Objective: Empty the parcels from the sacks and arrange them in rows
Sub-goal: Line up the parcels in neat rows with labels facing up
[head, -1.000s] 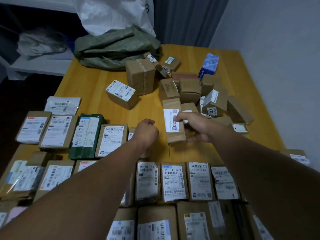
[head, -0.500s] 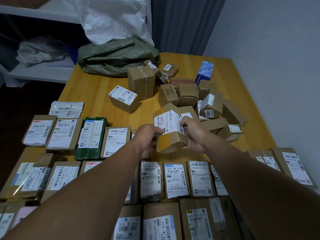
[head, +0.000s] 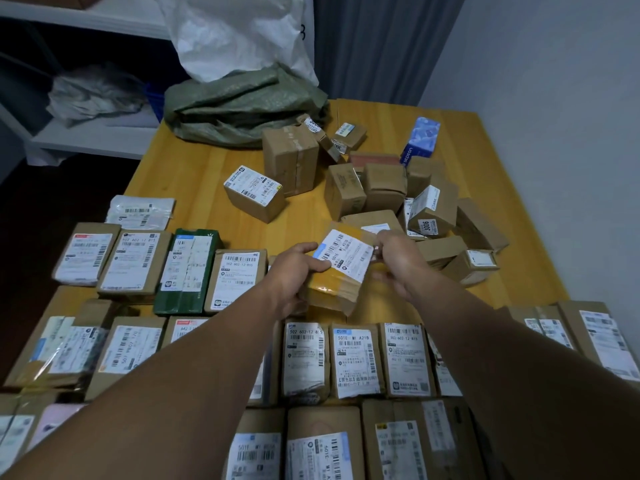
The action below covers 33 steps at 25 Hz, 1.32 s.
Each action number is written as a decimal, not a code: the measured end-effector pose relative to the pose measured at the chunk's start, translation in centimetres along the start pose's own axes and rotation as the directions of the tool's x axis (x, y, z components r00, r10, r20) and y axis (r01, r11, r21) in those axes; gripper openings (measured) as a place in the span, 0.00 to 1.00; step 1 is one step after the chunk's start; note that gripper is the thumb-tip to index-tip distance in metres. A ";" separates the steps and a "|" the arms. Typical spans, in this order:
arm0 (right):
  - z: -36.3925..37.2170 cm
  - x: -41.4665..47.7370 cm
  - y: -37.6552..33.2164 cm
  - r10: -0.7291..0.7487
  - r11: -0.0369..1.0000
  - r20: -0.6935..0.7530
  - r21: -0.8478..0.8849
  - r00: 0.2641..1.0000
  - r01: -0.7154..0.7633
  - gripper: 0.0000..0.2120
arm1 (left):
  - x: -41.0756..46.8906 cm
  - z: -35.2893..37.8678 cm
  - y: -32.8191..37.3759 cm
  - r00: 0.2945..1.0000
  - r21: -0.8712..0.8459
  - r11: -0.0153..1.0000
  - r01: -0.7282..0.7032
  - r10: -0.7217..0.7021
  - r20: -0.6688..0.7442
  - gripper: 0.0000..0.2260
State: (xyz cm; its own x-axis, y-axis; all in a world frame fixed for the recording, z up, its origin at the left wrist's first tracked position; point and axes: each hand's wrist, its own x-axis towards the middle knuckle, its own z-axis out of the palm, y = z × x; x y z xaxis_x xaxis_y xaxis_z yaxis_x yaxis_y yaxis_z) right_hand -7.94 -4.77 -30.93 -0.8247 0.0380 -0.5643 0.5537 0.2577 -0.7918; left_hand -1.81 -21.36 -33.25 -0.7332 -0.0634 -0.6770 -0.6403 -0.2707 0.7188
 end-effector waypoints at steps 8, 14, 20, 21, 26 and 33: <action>-0.3 1.4 -1.9 0.048 0.593 0.539 -0.693 0.841 0.410 0.27 | 0.7 0.1 1.6 0.996 0.307 0.948 -0.080 0.064 0.059 0.22; -0.5 3.5 -0.3 0.208 0.571 0.557 -0.736 0.804 0.363 0.26 | 3.0 -0.4 1.3 0.986 0.249 0.961 -0.124 0.147 -0.076 0.23; -0.3 6.3 3.1 0.131 0.947 0.200 -0.316 0.971 -0.063 0.31 | 4.5 -2.3 -0.7 0.922 0.724 0.688 0.044 0.251 -0.295 0.15; 0.2 6.6 3.7 0.144 0.956 0.191 -0.281 0.971 -0.087 0.27 | 4.7 -2.3 -1.2 0.930 0.785 0.618 0.049 0.258 -0.260 0.15; 2.2 7.0 6.7 0.219 0.936 0.197 -0.318 0.956 -0.149 0.20 | 5.1 -1.9 -2.6 0.955 0.932 0.359 0.046 0.258 -0.147 0.21; 2.5 7.8 9.1 0.301 0.884 0.187 -0.422 0.935 -0.200 0.10 | 5.2 -1.8 -3.6 0.963 0.946 0.316 0.066 0.228 -0.143 0.22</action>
State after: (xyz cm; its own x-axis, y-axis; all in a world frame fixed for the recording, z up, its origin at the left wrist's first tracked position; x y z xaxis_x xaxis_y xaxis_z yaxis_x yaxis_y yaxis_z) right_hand -9.09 -4.52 -43.08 -0.5832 -0.0671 -0.8096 0.6060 0.6277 -0.4886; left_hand -2.91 -22.49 -39.60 -0.8193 -0.2602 -0.5109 -0.4673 0.8194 0.3321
